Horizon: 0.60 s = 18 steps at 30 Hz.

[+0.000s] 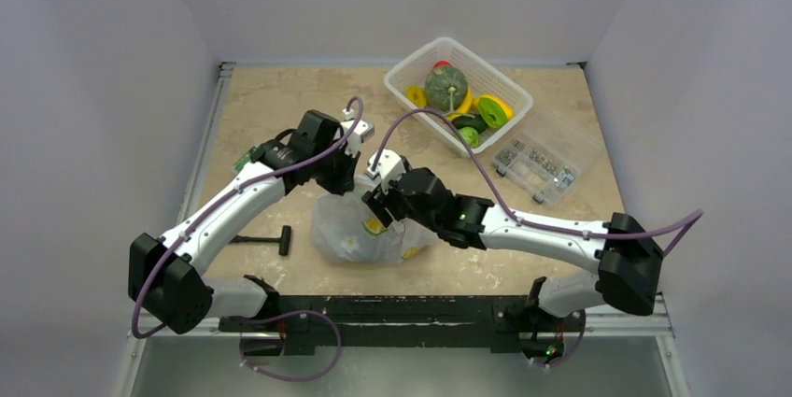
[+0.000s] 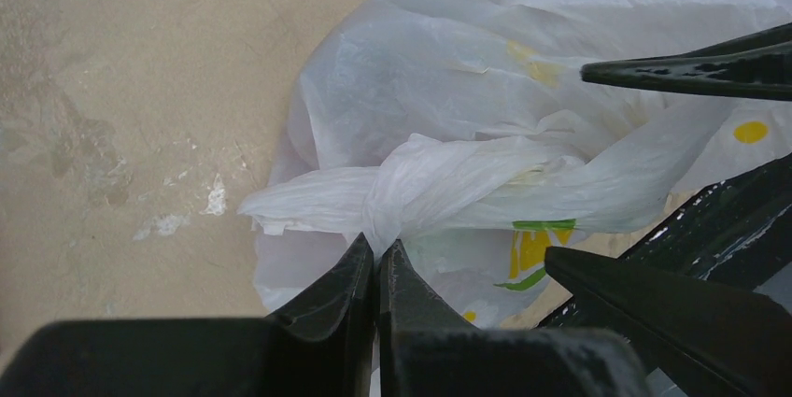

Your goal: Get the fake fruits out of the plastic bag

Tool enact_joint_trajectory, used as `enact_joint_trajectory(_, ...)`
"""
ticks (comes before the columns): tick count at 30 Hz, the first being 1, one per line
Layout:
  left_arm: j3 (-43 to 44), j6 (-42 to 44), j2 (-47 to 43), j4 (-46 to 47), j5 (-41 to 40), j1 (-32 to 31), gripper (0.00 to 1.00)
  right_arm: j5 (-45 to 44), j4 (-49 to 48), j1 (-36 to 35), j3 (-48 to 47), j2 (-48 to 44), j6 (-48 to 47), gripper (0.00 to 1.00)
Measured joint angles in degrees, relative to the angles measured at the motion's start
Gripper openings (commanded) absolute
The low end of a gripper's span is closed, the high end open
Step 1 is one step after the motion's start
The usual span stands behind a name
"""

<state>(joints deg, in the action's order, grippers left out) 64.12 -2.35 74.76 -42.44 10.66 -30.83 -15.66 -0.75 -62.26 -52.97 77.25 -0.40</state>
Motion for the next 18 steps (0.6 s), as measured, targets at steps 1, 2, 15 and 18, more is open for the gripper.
enact_joint_trajectory(1,0.0,0.0,0.0,0.0,0.15,0.09,0.0,-0.35,-0.76,-0.11,0.07,1.25,-0.02,0.62)
enact_joint_trajectory(2,0.0,0.0,0.0,0.0,0.28,0.09,0.0,-1.14,-1.22,-0.13,0.09,2.23,-0.02,0.59)
enact_joint_trajectory(15,-0.02,-1.73,-3.93,1.05,-1.62,1.88,0.0,-14.84,-8.39,-0.24,7.74,-2.91,15.15,0.0)
enact_joint_trajectory(18,-0.02,-2.58,-5.25,1.09,-3.48,2.73,0.0,-14.6,-9.62,2.56,11.63,-9.03,23.39,0.0)
